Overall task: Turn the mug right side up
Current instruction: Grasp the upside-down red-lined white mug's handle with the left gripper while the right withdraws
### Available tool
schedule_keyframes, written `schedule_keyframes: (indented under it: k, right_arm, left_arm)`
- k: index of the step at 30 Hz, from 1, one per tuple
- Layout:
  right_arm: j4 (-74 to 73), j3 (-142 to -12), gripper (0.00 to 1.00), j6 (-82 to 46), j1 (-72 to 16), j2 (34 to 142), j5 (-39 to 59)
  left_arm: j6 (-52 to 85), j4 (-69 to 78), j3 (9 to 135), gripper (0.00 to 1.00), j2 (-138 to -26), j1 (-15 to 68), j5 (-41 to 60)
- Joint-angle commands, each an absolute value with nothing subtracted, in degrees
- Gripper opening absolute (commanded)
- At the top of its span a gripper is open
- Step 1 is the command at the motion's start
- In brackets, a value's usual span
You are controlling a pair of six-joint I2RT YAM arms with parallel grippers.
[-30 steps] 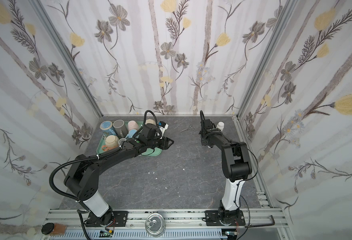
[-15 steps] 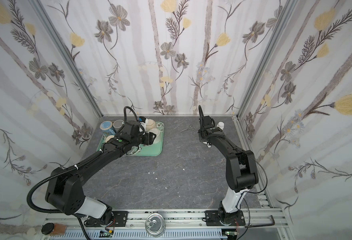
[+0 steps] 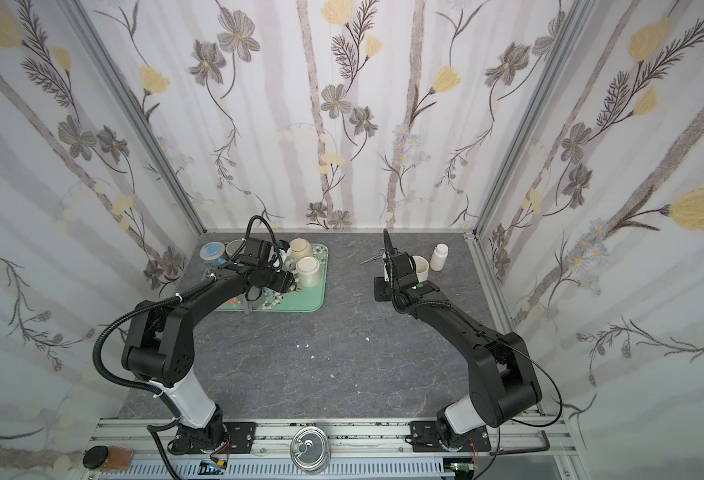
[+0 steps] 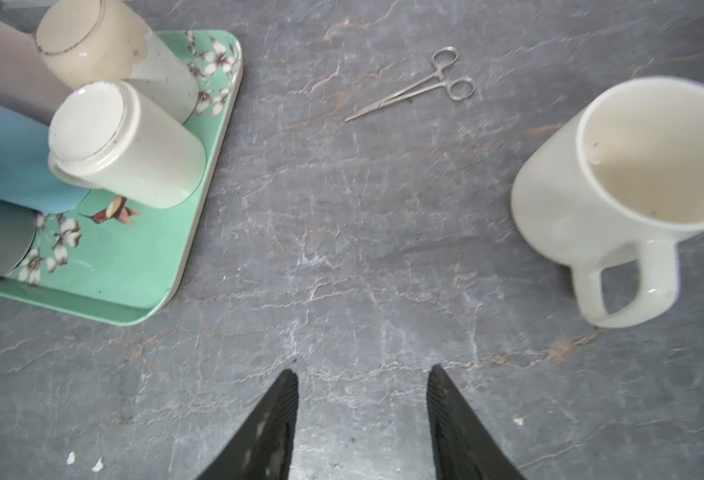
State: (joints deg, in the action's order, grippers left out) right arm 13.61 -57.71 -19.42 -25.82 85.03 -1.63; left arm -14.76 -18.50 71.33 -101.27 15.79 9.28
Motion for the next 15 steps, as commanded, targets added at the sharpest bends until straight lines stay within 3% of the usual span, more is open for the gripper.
schedule_keyframes:
  k: [1, 15]
  right_arm:
    - [6.1, -54.3, 0.51, -25.0, -26.8, 83.3, 2.0]
    - [3.1, -50.6, 0.51, -27.6, -28.5, 81.5, 3.7]
  left_arm:
    - [-20.6, -19.2, 71.7, 0.71, -103.0, 15.1, 12.5]
    - [-24.2, -15.1, 78.3, 0.72, -110.8, 14.2, 15.2]
